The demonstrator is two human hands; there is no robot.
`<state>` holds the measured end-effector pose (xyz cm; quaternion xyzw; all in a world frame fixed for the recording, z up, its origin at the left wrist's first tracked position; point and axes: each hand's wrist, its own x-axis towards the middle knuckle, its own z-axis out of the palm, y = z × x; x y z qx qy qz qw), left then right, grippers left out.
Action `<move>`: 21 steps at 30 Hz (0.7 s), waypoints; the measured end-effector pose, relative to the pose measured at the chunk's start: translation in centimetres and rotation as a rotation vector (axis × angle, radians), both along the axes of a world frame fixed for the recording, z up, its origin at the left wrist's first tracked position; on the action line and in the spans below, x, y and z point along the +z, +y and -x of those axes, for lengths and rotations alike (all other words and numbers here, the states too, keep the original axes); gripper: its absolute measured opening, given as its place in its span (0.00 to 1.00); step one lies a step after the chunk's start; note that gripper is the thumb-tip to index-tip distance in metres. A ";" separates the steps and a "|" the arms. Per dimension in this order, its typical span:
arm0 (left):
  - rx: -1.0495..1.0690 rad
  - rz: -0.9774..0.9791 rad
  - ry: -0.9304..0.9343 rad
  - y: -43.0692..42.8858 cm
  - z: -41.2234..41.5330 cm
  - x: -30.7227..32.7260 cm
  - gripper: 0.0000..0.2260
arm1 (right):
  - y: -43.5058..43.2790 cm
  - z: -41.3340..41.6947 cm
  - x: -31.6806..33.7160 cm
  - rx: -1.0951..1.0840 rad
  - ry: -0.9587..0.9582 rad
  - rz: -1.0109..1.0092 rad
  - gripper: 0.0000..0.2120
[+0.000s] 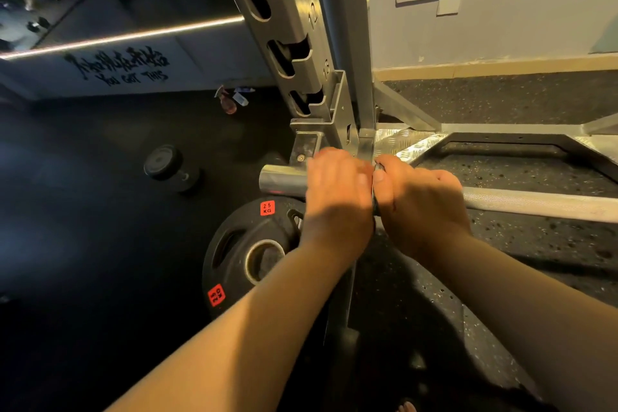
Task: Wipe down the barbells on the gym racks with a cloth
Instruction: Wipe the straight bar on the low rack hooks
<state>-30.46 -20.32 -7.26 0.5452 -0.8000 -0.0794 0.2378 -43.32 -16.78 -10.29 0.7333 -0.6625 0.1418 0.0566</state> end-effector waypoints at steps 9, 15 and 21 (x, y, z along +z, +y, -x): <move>0.207 -0.108 0.069 -4.4 -6.9 -0.5 0.11 | 0.2 0.0 0.2 -0.012 0.063 0.006 0.11; 0.086 -0.118 -0.047 -1.8 -0.9 -0.2 0.04 | 0.3 0.1 0.3 -0.018 0.058 -0.003 0.15; -0.311 -0.044 -0.021 -1.9 -7.6 0.1 0.10 | 0.4 0.0 0.8 -0.018 0.009 -0.024 0.14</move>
